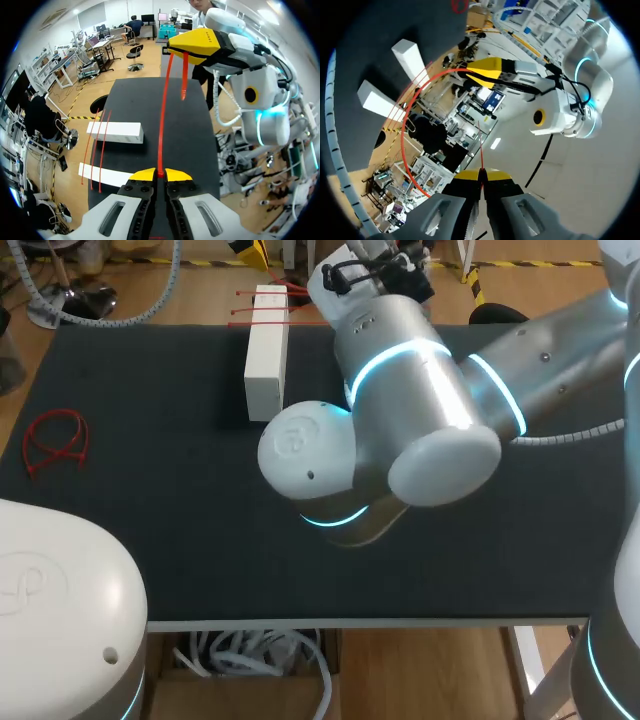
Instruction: Grab the tape and strap the tape.
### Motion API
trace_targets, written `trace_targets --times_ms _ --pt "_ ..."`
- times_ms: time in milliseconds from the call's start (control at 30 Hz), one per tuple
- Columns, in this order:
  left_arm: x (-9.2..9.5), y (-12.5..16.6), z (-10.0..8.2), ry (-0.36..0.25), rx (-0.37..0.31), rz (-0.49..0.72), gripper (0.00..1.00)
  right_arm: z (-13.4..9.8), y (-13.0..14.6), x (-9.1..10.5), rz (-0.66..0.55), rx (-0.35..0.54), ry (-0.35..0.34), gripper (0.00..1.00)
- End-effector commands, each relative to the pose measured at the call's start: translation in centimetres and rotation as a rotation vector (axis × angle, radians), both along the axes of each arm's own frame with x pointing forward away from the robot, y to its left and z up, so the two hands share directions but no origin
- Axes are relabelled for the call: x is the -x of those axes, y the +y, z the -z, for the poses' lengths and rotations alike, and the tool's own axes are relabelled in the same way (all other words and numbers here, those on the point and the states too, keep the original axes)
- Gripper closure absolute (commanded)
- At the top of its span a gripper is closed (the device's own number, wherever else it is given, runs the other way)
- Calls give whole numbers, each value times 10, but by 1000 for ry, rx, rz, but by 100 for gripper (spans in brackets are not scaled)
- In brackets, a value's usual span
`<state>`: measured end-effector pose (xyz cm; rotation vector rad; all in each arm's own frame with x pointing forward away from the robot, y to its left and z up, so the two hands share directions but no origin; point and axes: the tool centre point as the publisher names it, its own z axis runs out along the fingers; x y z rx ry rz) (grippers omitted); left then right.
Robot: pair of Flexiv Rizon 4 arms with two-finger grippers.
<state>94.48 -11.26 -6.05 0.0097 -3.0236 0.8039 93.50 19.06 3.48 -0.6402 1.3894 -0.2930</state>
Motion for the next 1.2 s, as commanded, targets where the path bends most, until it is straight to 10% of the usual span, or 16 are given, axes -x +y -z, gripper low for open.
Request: trace_targets --times_ms 33,1200 --pt "0 0 0 1 -3 0 100 -4 -6 2 -39 46 56 100" --pt "0 0 0 1 -3 0 100 37 41 -8 20 66 2 100"
